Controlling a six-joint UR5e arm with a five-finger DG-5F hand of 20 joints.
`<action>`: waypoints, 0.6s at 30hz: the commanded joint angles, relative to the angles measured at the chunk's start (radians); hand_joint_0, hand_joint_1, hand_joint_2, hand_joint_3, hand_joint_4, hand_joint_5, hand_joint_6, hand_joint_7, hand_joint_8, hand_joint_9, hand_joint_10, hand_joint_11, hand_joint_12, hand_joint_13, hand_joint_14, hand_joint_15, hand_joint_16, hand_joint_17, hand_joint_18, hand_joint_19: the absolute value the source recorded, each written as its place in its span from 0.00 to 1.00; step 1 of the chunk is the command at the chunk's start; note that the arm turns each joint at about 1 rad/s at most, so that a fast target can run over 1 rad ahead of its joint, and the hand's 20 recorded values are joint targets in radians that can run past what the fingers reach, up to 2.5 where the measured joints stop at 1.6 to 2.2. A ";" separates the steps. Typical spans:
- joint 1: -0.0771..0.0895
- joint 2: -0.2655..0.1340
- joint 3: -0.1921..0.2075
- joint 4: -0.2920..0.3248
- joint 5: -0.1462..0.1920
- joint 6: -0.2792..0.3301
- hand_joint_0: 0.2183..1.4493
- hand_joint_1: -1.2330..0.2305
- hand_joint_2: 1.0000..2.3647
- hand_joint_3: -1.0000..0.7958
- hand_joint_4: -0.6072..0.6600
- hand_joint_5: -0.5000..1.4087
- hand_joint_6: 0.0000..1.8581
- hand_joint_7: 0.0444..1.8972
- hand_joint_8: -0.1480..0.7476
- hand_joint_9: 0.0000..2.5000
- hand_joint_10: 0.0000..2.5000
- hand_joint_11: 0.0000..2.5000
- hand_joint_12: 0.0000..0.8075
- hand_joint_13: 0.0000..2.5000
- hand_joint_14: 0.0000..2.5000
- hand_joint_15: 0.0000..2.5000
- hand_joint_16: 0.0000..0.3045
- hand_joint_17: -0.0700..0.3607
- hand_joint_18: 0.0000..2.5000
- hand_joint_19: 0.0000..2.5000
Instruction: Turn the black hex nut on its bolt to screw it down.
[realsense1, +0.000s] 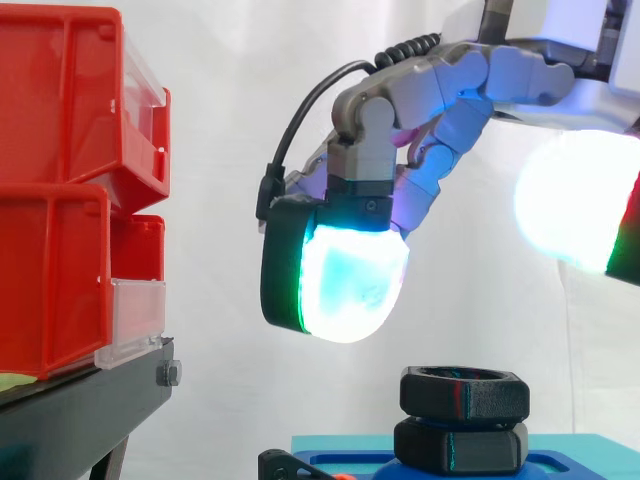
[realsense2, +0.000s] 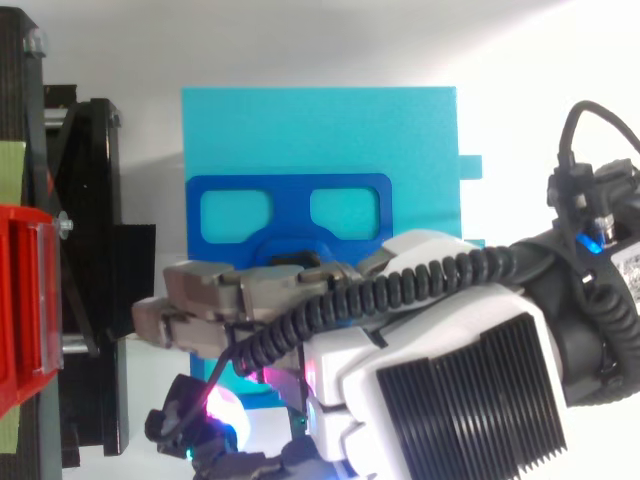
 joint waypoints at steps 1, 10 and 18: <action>0.008 0.001 -0.004 -0.012 0.008 0.000 0.24 0.71 0.00 0.28 0.48 0.28 0.27 0.54 0.48 0.45 0.00 0.11 0.38 0.28 0.00 0.07 0.15 0.40 0.24 0.19; 0.005 -0.001 -0.034 0.008 0.008 0.000 0.24 0.70 0.00 0.28 0.49 0.28 0.27 0.53 0.47 0.45 0.00 0.10 0.38 0.28 0.00 0.07 0.15 0.40 0.24 0.19; -0.002 -0.001 -0.034 0.014 0.009 -0.005 0.24 0.70 0.00 0.28 0.53 0.28 0.27 0.50 0.47 0.45 0.00 0.09 0.38 0.28 0.00 0.07 0.15 0.40 0.24 0.19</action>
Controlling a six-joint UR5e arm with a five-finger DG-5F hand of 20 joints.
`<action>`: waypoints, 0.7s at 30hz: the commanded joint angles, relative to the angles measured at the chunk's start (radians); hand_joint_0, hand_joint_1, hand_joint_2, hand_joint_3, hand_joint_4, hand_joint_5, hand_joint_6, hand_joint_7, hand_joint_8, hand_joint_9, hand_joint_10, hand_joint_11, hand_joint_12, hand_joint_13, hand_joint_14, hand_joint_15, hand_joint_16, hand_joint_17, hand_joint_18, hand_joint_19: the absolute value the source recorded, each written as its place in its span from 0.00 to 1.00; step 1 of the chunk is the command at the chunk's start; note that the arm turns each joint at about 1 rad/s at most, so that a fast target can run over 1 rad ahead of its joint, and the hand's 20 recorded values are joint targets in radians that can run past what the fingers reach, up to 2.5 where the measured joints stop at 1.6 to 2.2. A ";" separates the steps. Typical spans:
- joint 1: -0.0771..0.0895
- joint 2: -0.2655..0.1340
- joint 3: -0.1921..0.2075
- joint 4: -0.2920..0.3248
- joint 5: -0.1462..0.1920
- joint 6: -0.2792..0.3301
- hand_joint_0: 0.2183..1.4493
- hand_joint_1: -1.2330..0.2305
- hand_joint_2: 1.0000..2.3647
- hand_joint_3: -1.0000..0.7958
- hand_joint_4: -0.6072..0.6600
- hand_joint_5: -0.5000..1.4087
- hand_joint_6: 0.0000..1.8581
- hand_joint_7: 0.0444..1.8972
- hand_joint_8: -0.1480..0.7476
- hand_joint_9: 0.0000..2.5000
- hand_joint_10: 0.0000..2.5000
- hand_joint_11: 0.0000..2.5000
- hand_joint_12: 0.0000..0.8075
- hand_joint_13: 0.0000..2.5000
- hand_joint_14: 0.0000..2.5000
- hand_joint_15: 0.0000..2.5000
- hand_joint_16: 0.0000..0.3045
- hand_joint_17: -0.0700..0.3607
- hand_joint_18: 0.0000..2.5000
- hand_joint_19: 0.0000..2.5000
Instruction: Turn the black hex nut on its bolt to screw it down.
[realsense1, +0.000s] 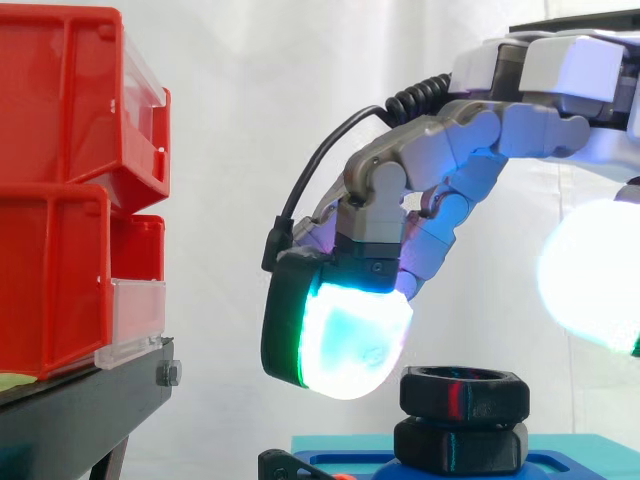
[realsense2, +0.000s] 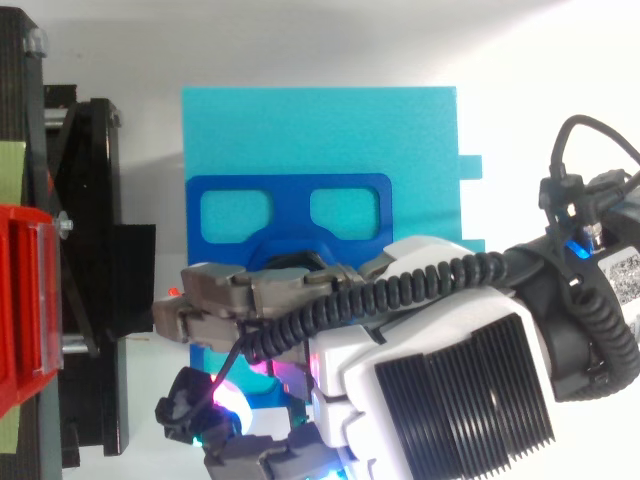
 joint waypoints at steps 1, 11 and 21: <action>-0.003 0.000 0.000 0.003 0.000 -0.003 0.24 0.70 0.00 0.28 0.53 0.28 0.27 0.50 0.46 0.45 0.00 0.09 0.38 0.28 0.00 0.07 0.15 0.40 0.24 0.19; -0.025 -0.002 -0.063 0.092 -0.003 -0.010 0.24 0.70 0.00 0.28 0.56 0.28 0.27 0.49 0.47 0.45 0.00 0.10 0.38 0.28 0.00 0.07 0.15 0.40 0.24 0.19; -0.036 -0.002 -0.068 0.104 -0.006 -0.010 0.24 0.70 0.00 0.28 0.49 0.28 0.27 0.52 0.48 0.45 0.00 0.10 0.38 0.28 0.00 0.07 0.15 0.40 0.24 0.19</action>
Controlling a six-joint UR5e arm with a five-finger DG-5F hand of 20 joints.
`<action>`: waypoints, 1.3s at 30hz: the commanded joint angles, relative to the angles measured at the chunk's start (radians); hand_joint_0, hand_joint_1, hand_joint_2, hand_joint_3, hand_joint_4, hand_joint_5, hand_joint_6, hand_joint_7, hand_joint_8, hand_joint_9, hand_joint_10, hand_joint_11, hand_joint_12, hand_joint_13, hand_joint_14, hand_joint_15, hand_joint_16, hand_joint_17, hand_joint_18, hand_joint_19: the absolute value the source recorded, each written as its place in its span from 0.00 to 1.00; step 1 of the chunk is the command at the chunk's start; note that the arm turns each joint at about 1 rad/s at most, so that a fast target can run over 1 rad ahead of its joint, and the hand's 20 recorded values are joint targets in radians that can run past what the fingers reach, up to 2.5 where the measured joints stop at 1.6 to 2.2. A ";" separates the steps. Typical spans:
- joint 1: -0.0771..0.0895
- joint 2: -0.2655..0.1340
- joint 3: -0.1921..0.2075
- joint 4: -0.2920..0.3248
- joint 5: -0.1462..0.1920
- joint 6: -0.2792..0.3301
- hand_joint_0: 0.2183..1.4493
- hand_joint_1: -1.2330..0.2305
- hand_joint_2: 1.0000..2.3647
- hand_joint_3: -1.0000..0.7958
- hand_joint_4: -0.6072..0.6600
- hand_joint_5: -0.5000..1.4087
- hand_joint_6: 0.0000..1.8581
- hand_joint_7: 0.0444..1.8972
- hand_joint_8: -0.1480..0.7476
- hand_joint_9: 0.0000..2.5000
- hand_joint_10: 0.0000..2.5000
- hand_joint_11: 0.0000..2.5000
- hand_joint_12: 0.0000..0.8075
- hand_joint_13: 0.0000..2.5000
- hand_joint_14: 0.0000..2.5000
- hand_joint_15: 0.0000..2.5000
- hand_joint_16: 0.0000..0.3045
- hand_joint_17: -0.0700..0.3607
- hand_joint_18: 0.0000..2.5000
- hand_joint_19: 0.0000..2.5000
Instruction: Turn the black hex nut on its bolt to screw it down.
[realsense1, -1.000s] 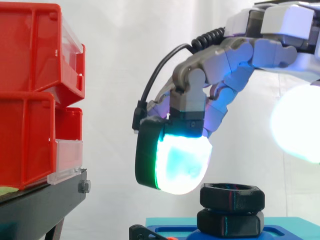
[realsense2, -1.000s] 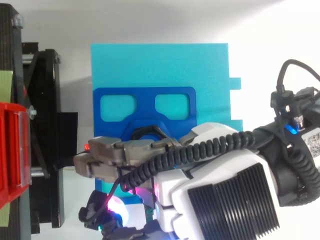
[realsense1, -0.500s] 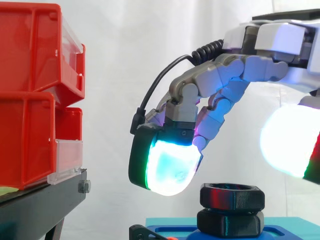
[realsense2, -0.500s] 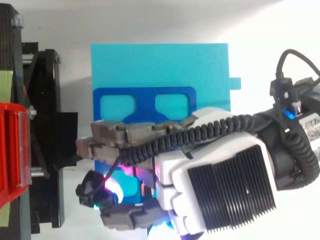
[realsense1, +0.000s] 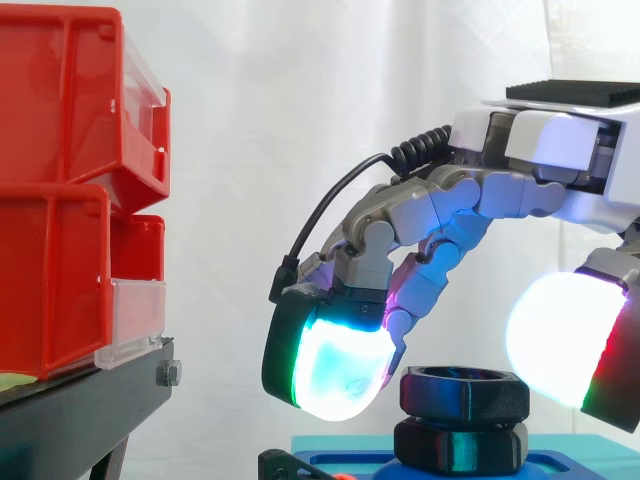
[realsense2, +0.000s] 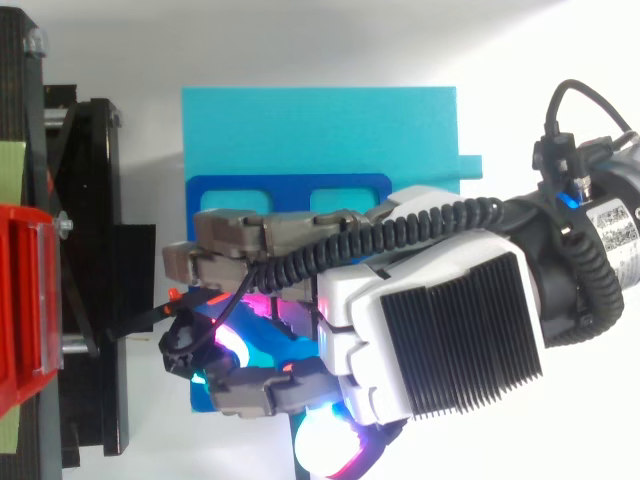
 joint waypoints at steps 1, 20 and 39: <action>-0.003 0.000 0.000 0.001 0.000 0.000 0.24 0.70 0.00 0.28 0.45 0.28 0.27 0.53 0.47 0.45 0.00 0.11 0.38 0.28 0.00 0.07 0.15 0.40 0.24 0.19; -0.032 0.000 0.000 -0.003 -0.031 -0.001 0.24 0.70 0.00 0.28 0.45 0.28 0.27 0.63 0.48 0.46 0.00 0.12 0.38 0.28 0.00 0.07 0.15 0.39 0.24 0.19; -0.084 0.000 0.000 0.000 -0.089 -0.003 0.24 0.71 0.00 0.28 0.48 0.28 0.27 0.72 0.49 0.47 0.01 0.13 0.38 0.28 0.00 0.07 0.14 0.39 0.24 0.19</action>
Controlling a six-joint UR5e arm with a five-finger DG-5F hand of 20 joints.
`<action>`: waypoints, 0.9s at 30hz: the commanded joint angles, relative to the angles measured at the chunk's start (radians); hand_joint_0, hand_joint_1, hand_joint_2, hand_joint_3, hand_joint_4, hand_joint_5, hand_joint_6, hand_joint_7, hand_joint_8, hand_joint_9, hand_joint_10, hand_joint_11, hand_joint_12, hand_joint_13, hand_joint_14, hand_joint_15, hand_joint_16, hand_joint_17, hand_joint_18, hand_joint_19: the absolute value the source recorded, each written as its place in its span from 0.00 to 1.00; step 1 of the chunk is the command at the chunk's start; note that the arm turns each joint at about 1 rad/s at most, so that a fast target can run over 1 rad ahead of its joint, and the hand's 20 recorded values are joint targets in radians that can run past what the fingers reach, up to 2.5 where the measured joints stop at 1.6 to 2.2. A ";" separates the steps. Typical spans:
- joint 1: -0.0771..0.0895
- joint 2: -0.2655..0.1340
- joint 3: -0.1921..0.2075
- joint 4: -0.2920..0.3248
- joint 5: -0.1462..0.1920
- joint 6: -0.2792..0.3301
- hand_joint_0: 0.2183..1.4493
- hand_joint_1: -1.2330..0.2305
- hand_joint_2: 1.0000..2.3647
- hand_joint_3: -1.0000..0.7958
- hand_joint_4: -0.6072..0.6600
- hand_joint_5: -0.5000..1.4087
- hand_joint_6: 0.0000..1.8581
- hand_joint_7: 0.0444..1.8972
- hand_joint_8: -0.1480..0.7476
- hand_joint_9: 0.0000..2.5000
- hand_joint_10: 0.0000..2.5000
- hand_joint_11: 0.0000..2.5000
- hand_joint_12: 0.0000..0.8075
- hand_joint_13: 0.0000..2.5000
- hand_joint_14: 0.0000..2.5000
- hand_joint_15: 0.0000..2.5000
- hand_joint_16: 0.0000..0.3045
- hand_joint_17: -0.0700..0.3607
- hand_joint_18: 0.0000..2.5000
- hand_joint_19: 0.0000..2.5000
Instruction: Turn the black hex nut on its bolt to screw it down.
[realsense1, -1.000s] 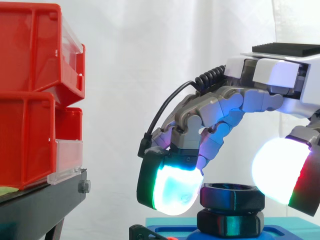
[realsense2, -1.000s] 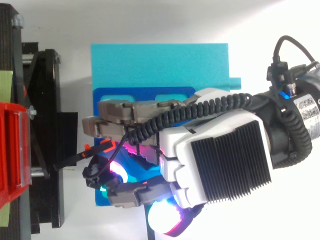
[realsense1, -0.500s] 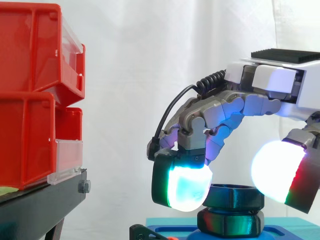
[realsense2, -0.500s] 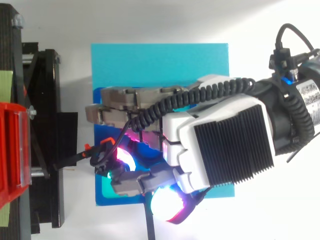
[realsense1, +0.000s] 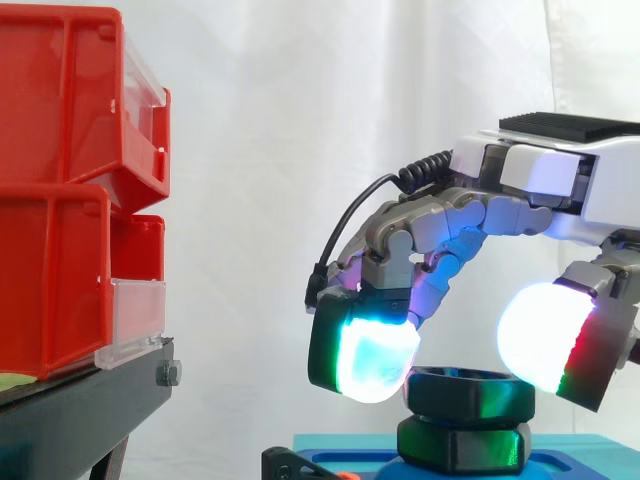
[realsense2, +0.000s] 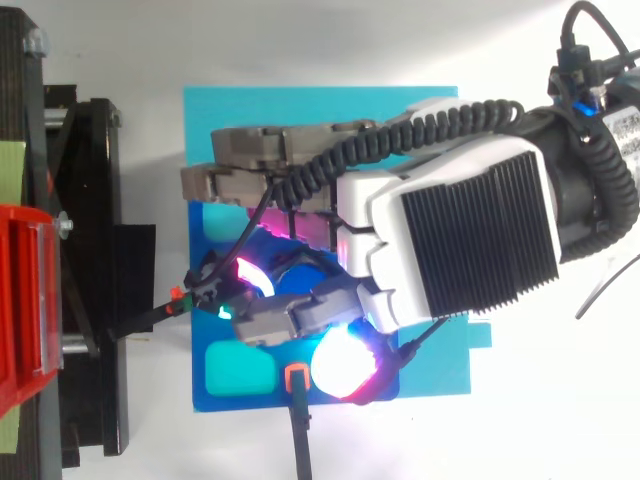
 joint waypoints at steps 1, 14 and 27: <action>-0.009 0.000 0.000 0.001 -0.014 0.000 0.24 0.71 0.00 0.28 0.48 0.28 0.27 0.72 0.50 0.47 0.00 0.13 0.38 0.28 0.00 0.07 0.14 0.39 0.24 0.19; -0.032 0.002 0.000 0.038 -0.057 0.003 0.24 0.71 0.00 0.28 0.49 0.28 0.27 0.72 0.50 0.47 0.00 0.13 0.38 0.28 0.00 0.07 0.14 0.39 0.24 0.19; 0.015 0.002 0.069 0.040 -0.036 0.008 0.24 0.71 0.00 0.28 0.46 0.28 0.27 0.59 0.49 0.46 0.00 0.12 0.38 0.28 0.00 0.07 0.15 0.39 0.24 0.19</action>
